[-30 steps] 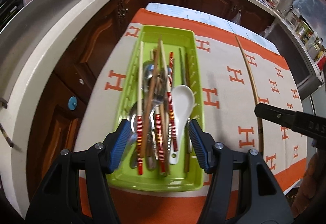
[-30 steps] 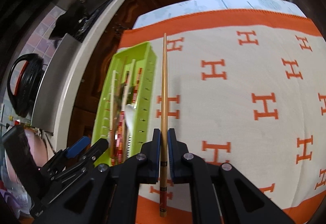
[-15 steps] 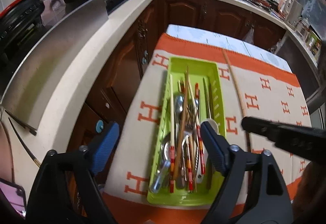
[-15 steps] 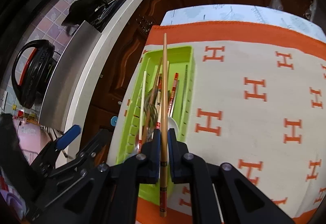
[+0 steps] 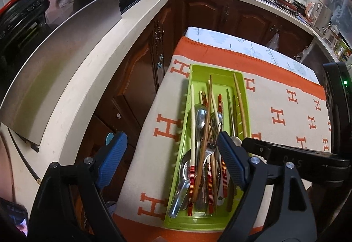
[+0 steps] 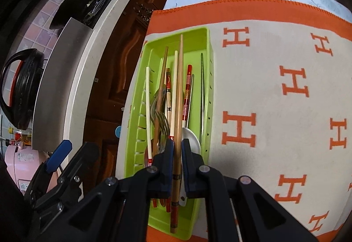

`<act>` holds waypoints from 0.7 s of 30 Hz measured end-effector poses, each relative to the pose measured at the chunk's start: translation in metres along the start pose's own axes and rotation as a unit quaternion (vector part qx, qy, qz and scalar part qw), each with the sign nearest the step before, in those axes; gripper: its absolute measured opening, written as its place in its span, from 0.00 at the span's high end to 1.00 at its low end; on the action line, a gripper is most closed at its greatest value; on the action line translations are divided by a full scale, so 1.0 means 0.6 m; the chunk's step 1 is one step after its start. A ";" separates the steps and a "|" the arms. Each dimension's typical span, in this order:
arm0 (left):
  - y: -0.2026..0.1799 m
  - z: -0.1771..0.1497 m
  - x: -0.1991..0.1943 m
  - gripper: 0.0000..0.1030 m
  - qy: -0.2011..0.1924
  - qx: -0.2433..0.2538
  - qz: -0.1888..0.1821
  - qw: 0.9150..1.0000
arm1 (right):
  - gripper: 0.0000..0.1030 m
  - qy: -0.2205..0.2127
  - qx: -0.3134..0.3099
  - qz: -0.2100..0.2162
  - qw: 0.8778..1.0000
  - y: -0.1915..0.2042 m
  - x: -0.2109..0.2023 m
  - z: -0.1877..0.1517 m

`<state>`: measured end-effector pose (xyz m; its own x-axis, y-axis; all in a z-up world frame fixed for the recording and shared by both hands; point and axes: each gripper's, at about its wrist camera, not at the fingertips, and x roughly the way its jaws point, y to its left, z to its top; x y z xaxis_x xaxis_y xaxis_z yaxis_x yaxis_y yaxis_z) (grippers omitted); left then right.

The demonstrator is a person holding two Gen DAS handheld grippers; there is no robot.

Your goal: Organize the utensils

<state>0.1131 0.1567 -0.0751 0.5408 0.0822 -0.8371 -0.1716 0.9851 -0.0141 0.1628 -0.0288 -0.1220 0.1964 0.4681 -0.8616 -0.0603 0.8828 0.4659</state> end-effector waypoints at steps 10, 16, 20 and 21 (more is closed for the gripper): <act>0.005 -0.012 -0.007 0.20 0.006 -0.006 0.002 1.000 | 0.89 -0.002 0.004 -0.007 1.000 -0.012 -0.016 -0.015; -0.004 -0.021 -0.022 0.20 0.006 0.000 -0.003 1.000 | 0.89 -0.020 -0.014 -0.030 0.999 -0.021 -0.043 -0.031; -0.018 -0.034 -0.036 0.20 0.008 0.010 -0.009 1.000 | 0.89 -0.036 -0.025 -0.046 0.998 -0.034 -0.067 -0.050; -0.023 -0.038 -0.039 0.20 0.008 0.014 -0.011 1.000 | 0.89 -0.040 -0.028 -0.050 0.998 -0.038 -0.073 -0.055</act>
<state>0.0841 0.1375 -0.0679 0.5312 0.0589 -0.8452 -0.1372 0.9904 -0.0172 0.1236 -0.0678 -0.1016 0.2809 0.3750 -0.8835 -0.0901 0.9268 0.3647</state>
